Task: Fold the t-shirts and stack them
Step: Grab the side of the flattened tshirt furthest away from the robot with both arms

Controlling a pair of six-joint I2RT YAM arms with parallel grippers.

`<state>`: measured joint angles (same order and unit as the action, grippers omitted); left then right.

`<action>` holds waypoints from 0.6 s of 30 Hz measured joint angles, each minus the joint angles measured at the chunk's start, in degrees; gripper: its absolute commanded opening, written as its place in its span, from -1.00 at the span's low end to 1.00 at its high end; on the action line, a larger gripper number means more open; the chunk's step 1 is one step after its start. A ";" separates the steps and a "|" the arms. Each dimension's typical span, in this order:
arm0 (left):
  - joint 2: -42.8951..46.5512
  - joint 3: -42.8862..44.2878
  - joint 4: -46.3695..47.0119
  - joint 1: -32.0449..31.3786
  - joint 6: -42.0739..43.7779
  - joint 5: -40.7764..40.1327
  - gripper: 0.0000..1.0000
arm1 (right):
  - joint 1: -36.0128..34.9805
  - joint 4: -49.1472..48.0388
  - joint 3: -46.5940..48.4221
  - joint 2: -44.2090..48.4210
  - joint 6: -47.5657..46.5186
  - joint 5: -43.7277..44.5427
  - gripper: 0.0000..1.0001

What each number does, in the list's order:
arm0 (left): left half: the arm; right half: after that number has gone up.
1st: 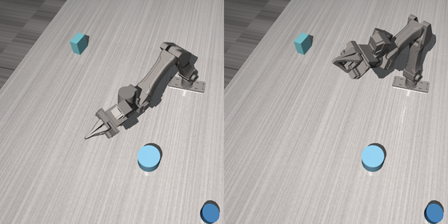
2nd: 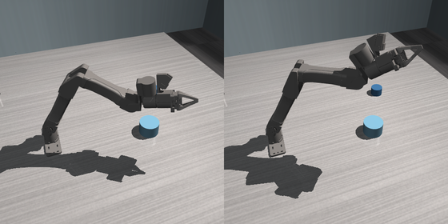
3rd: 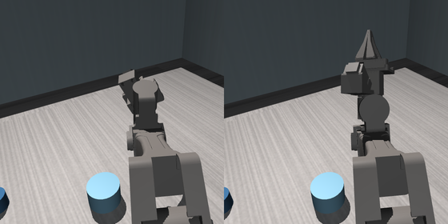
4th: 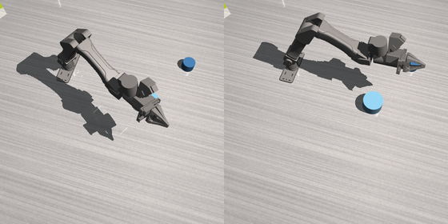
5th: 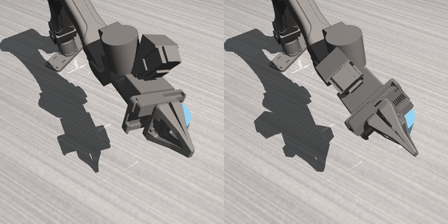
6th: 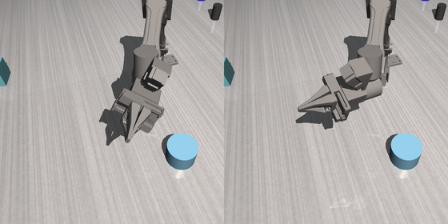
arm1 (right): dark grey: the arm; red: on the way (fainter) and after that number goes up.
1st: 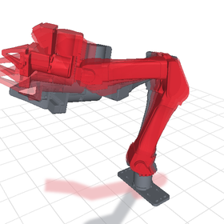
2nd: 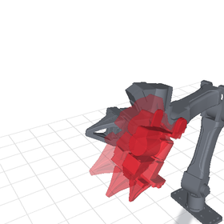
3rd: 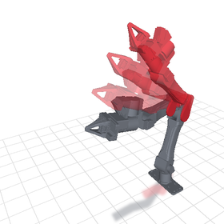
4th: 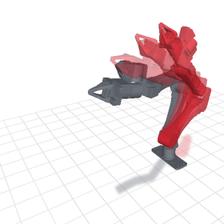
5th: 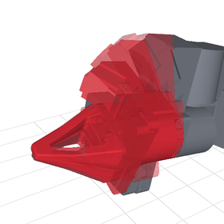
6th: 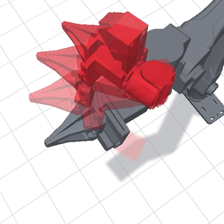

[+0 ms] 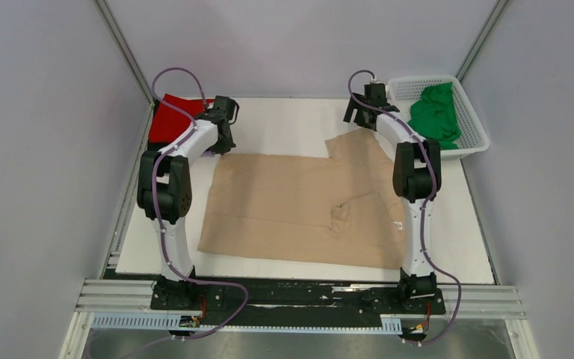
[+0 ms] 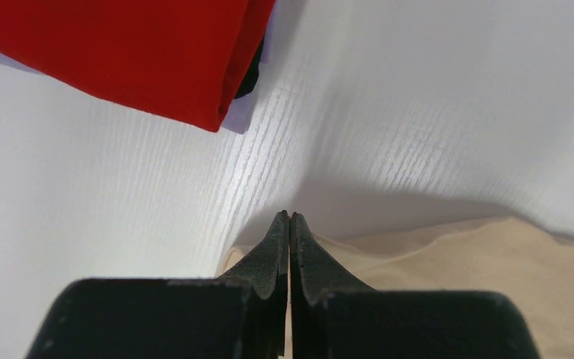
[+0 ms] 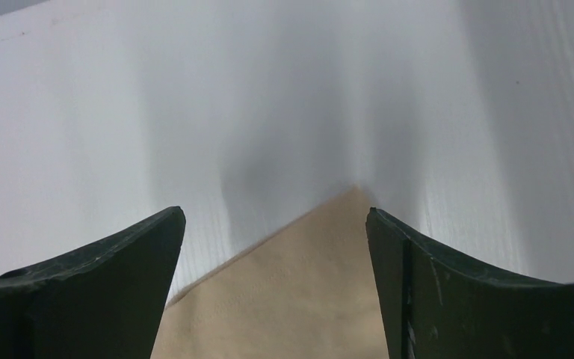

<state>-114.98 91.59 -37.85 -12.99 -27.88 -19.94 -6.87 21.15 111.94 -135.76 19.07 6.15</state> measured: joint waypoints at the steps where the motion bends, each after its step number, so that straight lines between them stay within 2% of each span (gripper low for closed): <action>1: 0.04 -0.31 0.04 0.00 -0.04 0.31 -1.00 | 0.00 0.15 1.51 -1.18 -0.46 -0.35 0.74; 8: 1.44 -3.02 0.17 0.00 -0.11 1.84 -1.00 | -0.33 0.94 4.50 -4.55 -3.08 -0.55 0.57; 13: 3.72 -4.04 0.50 0.00 -0.20 1.97 -1.00 | -1.64 0.66 3.06 -4.13 -4.70 3.82 0.36; 15: 4.63 -4.70 0.87 0.00 -0.28 2.12 -1.00 | -2.43 0.85 2.01 -3.54 -5.16 5.99 0.19; 18: 5.86 -6.16 1.51 0.00 -0.33 2.73 -1.00 | -3.41 0.94 0.46 -2.75 -5.53 9.35 -0.35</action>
<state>-109.12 85.43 -36.34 -12.99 -28.21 -17.21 -10.28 22.09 112.40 -138.52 13.54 15.51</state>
